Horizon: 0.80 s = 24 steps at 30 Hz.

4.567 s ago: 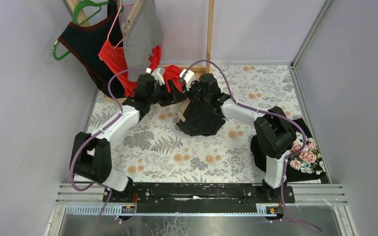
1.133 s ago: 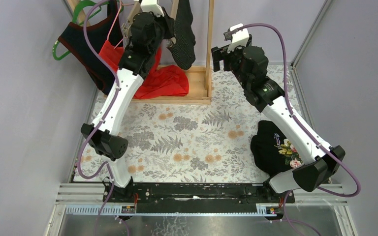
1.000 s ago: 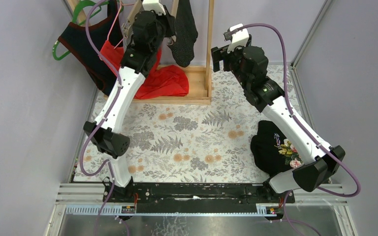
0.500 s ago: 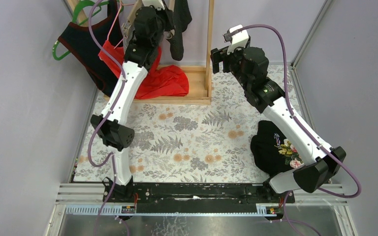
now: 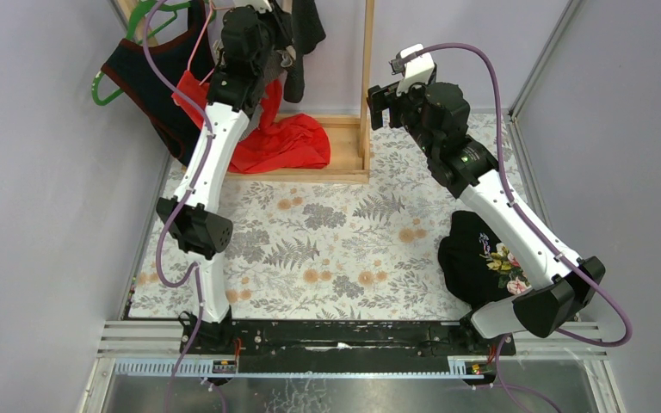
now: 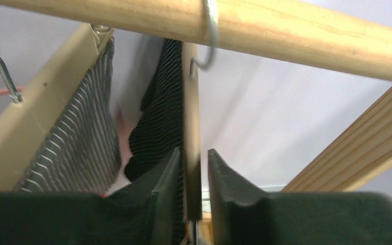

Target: Clip the underwear to the hanger

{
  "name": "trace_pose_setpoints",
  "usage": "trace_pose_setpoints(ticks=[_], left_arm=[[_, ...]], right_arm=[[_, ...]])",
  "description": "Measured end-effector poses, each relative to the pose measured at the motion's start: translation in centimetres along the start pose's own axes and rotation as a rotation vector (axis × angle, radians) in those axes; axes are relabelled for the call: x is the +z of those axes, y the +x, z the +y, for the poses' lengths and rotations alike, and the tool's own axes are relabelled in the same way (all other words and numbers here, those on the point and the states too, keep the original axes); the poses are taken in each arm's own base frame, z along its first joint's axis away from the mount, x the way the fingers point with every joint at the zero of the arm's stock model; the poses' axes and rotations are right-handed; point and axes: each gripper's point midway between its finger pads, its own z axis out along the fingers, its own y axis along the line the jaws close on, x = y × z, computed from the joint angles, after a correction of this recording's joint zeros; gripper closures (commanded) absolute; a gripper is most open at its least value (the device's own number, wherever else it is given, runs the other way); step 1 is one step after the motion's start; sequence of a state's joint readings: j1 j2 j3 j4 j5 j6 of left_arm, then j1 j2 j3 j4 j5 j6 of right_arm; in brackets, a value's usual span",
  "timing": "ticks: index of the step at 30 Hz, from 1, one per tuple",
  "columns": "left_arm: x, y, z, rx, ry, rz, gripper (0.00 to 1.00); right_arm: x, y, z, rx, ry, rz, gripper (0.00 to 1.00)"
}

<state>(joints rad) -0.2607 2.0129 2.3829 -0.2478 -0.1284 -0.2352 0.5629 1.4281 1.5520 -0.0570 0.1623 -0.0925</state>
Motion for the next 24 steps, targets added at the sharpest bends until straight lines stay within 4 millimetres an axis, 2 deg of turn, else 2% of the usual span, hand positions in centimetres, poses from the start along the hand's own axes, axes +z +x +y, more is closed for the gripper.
trace_pose_setpoints(ticks=[3, 8, 10, 12, 14, 18, 22, 24], left_arm=[[0.0, 0.0, -0.2, -0.012, 0.008, 0.002, 0.48], [-0.7, 0.1, -0.3, -0.025, 0.013, 0.013, 0.42], [-1.0, -0.1, -0.3, -0.026, 0.013, 0.013, 0.34], [-1.5, -0.2, -0.3, -0.033, 0.011, 0.017, 0.22], [-2.3, -0.3, -0.2, -0.040, 0.008, 0.026, 0.01], [-4.7, -1.2, -0.1, -0.062, -0.001, 0.028, 0.00], [-8.3, -3.8, -0.5, -0.090, 0.007, -0.009, 0.00], [-9.9, -4.8, -0.5, -0.108, 0.007, -0.025, 0.00]], right_arm=[[0.0, 0.0, 0.0, 0.001, -0.001, 0.002, 0.11], [0.0, 0.0, 0.2, 0.008, -0.012, 0.001, 0.11], [0.0, 0.0, 0.4, 0.012, -0.018, 0.001, 0.11], [0.0, 0.1, 0.5, 0.015, -0.026, 0.002, 0.11], [0.0, 0.1, 0.6, 0.019, -0.030, 0.003, 0.10], [-0.1, 0.4, 1.0, 0.028, -0.047, 0.007, 0.08], [-0.4, 0.6, 1.1, 0.039, -0.051, 0.009, 0.00], [-0.6, 0.6, 0.9, 0.044, -0.045, 0.008, 0.01]])
